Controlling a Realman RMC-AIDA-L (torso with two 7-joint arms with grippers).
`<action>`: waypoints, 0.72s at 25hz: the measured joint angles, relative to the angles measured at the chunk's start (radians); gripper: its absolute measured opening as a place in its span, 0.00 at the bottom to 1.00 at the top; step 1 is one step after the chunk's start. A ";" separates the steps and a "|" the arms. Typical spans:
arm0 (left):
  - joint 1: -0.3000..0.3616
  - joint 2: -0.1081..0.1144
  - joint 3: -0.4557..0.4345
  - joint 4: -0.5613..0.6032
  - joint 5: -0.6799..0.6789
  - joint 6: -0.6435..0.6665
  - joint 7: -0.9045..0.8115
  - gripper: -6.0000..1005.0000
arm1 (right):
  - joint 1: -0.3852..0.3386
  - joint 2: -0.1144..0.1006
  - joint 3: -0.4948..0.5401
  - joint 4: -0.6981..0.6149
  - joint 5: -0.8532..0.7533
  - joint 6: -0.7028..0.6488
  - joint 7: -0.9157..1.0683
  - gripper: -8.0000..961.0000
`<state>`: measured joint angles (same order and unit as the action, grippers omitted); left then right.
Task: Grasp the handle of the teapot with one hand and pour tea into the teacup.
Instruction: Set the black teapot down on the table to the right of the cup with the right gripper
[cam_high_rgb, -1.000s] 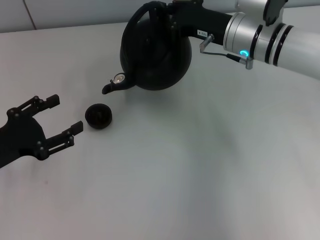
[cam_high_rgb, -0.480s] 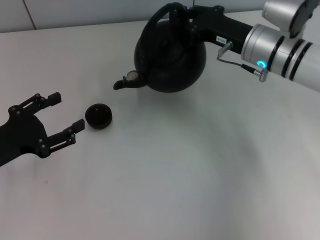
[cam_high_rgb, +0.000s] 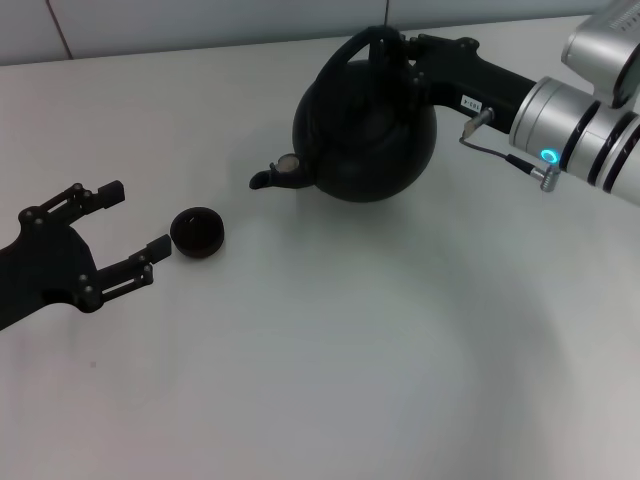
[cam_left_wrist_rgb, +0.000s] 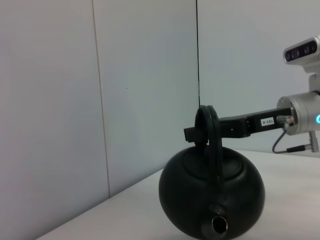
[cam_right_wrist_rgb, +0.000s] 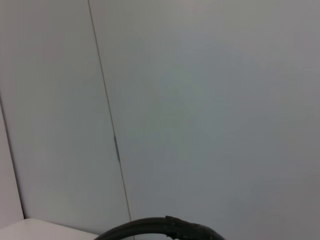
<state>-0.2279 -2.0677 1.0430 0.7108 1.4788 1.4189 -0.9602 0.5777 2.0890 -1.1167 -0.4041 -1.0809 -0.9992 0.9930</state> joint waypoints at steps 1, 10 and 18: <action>0.000 0.000 0.000 0.000 0.000 0.000 0.000 0.81 | -0.002 0.000 0.000 0.004 0.000 0.000 0.000 0.18; -0.001 0.000 0.000 -0.001 0.000 0.000 -0.004 0.81 | -0.020 0.000 0.001 0.019 0.002 0.002 -0.001 0.18; -0.002 -0.001 0.000 -0.001 0.000 0.000 -0.003 0.81 | -0.021 0.000 0.002 0.042 0.003 0.011 -0.001 0.18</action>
<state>-0.2299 -2.0683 1.0431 0.7101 1.4788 1.4189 -0.9628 0.5568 2.0887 -1.1151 -0.3618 -1.0782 -0.9886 0.9924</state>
